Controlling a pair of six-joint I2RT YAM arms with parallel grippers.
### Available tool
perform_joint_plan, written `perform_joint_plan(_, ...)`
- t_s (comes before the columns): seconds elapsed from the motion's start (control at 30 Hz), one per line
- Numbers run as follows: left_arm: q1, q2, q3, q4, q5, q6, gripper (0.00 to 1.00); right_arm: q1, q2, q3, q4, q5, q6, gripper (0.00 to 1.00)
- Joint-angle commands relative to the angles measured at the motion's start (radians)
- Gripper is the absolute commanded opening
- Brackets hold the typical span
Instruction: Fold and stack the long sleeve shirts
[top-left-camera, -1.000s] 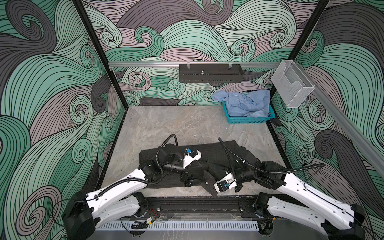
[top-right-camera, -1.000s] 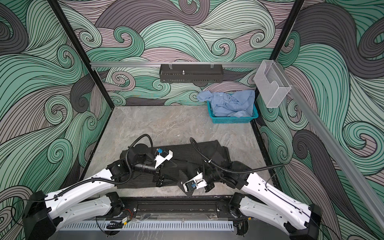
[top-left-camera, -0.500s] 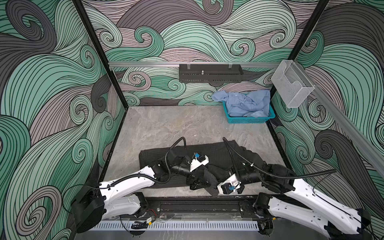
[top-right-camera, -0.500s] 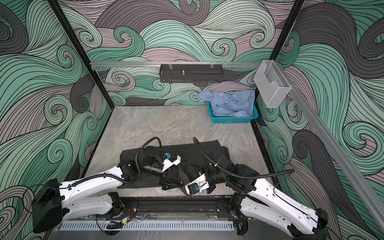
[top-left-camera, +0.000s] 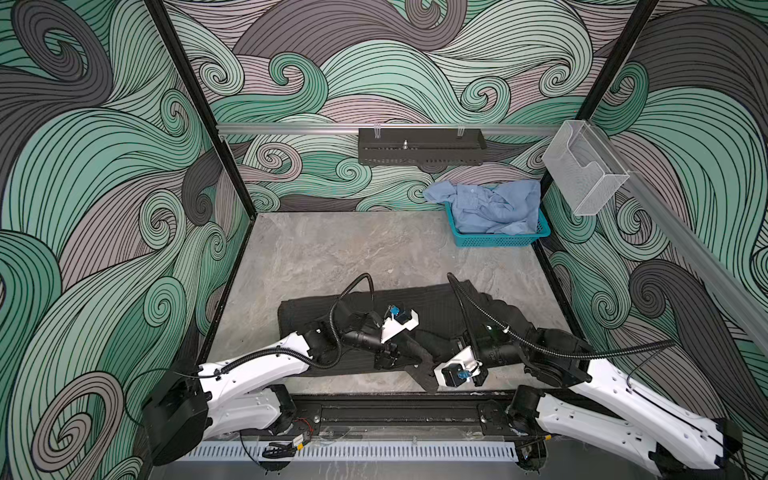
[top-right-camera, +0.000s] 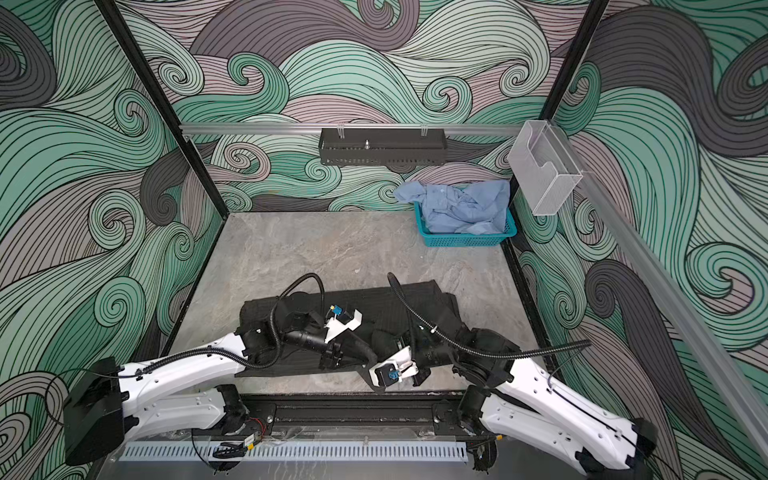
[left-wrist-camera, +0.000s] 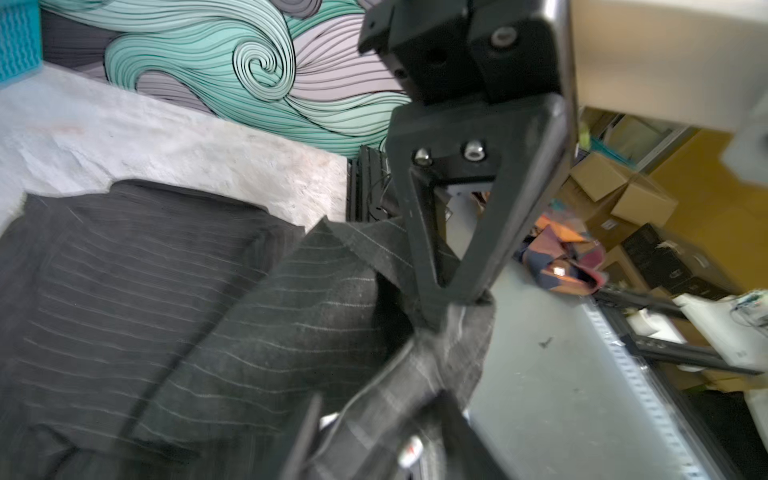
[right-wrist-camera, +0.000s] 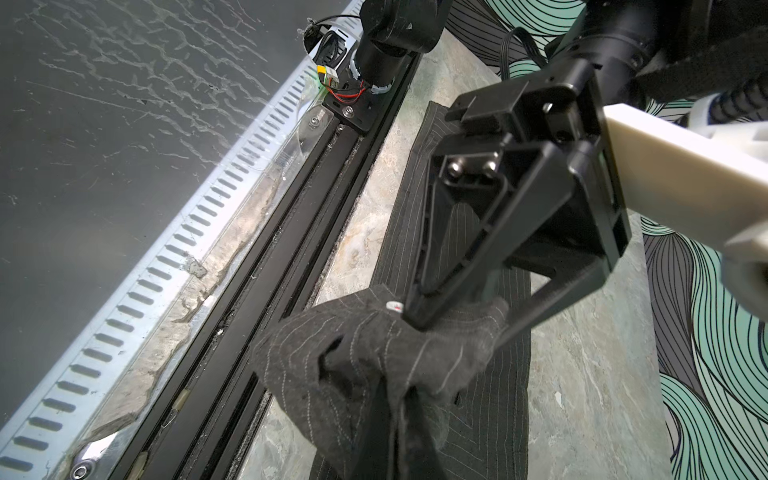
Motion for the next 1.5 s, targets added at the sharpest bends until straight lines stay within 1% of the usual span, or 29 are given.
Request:
perform_joint_plan(0.0, -0.006, -0.033, 0.035, -0.052, 0.011, 0.025, 0.28, 0.005, -0.002, 0.002, 0.024, 0.04, 0.023, 0.0)
perform_joint_plan(0.1, -0.006, -0.077, 0.031, -0.103, -0.053, 0.031, 0.13, 0.004, 0.003, -0.007, 0.044, 0.066, 0.047, 0.0)
perform_joint_plan(0.17, -0.006, -0.11, 0.036, -0.143, -0.098, 0.041, 0.0, 0.003, 0.011, -0.01, 0.071, 0.089, 0.088, 0.0)
perform_joint_plan(0.2, -0.004, -0.131, 0.04, -0.168, -0.146, 0.041, 0.0, 0.002, 0.013, -0.014, 0.102, 0.107, 0.128, 0.01)
perform_joint_plan(0.23, -0.004, -0.15, 0.046, -0.198, -0.185, 0.042, 0.0, -0.001, 0.013, -0.015, 0.126, 0.119, 0.168, 0.12)
perform_joint_plan(0.27, -0.004, -0.174, 0.058, -0.245, -0.243, 0.049, 0.0, -0.006, 0.014, -0.017, 0.162, 0.145, 0.228, 0.32)
perform_joint_plan(0.3, -0.004, -0.199, 0.077, -0.302, -0.278, 0.08, 0.0, -0.011, 0.012, -0.021, 0.204, 0.184, 0.297, 0.43)
perform_joint_plan(0.33, -0.004, -0.219, 0.096, -0.36, -0.289, 0.117, 0.0, -0.023, 0.01, -0.023, 0.228, 0.206, 0.342, 0.5)
perform_joint_plan(0.4, -0.009, -0.278, 0.134, -0.475, -0.362, 0.143, 0.0, -0.066, 0.012, -0.022, 0.278, 0.22, 0.459, 0.6)
perform_joint_plan(0.47, -0.026, -0.335, 0.149, -0.546, -0.423, 0.166, 0.0, -0.123, 0.031, -0.017, 0.35, 0.259, 0.622, 0.66)
perform_joint_plan(0.5, -0.047, -0.364, 0.161, -0.582, -0.455, 0.177, 0.0, -0.161, 0.055, -0.003, 0.373, 0.287, 0.711, 0.66)
perform_joint_plan(0.53, -0.068, -0.388, 0.169, -0.615, -0.482, 0.189, 0.0, -0.2, 0.092, 0.018, 0.376, 0.312, 0.791, 0.66)
perform_joint_plan(0.57, -0.086, -0.405, 0.176, -0.641, -0.505, 0.195, 0.0, -0.235, 0.132, 0.042, 0.368, 0.346, 0.865, 0.63)
perform_joint_plan(0.63, -0.13, -0.422, 0.198, -0.709, -0.563, 0.207, 0.0, -0.305, 0.252, 0.131, 0.284, 0.411, 1.009, 0.57)
perform_joint_plan(0.7, -0.167, -0.433, 0.222, -0.767, -0.624, 0.212, 0.0, -0.365, 0.386, 0.21, 0.19, 0.472, 1.107, 0.49)
perform_joint_plan(0.8, -0.198, -0.471, 0.253, -0.822, -0.698, 0.215, 0.0, -0.46, 0.558, 0.274, 0.102, 0.473, 1.204, 0.36)
perform_joint_plan(0.83, -0.202, -0.489, 0.266, -0.837, -0.715, 0.216, 0.0, -0.482, 0.601, 0.276, 0.095, 0.48, 1.225, 0.33)
perform_joint_plan(0.97, -0.205, -0.548, 0.288, -0.866, -0.765, 0.218, 0.0, -0.51, 0.706, 0.254, 0.11, 0.553, 1.279, 0.31)
perform_joint_plan(1.1, -0.205, -0.559, 0.283, -0.878, -0.825, 0.221, 0.0, -0.522, 0.8, 0.248, 0.115, 0.603, 1.312, 0.29)
perform_joint_plan(1.17, -0.205, -0.559, 0.277, -0.869, -0.887, 0.205, 0.0, -0.536, 0.845, 0.254, 0.111, 0.622, 1.329, 0.29)
perform_joint_plan(1.23, -0.205, -0.559, 0.266, -0.852, -0.994, 0.169, 0.0, -0.549, 0.888, 0.268, 0.112, 0.63, 1.334, 0.29)
perform_joint_plan(1.3, -0.204, -0.555, 0.255, -0.836, -1.069, 0.16, 0.0, -0.557, 0.928, 0.288, 0.112, 0.651, 1.335, 0.29)
perform_joint_plan(1.4, -0.198, -0.53, 0.252, -0.82, -1.151, 0.152, 0.0, -0.568, 0.973, 0.312, 0.112, 0.686, 1.34, 0.26)
perform_joint_plan(1.47, -0.183, -0.509, 0.246, -0.815, -1.177, 0.152, 0.0, -0.579, 0.993, 0.32, 0.114, 0.697, 1.343, 0.24)
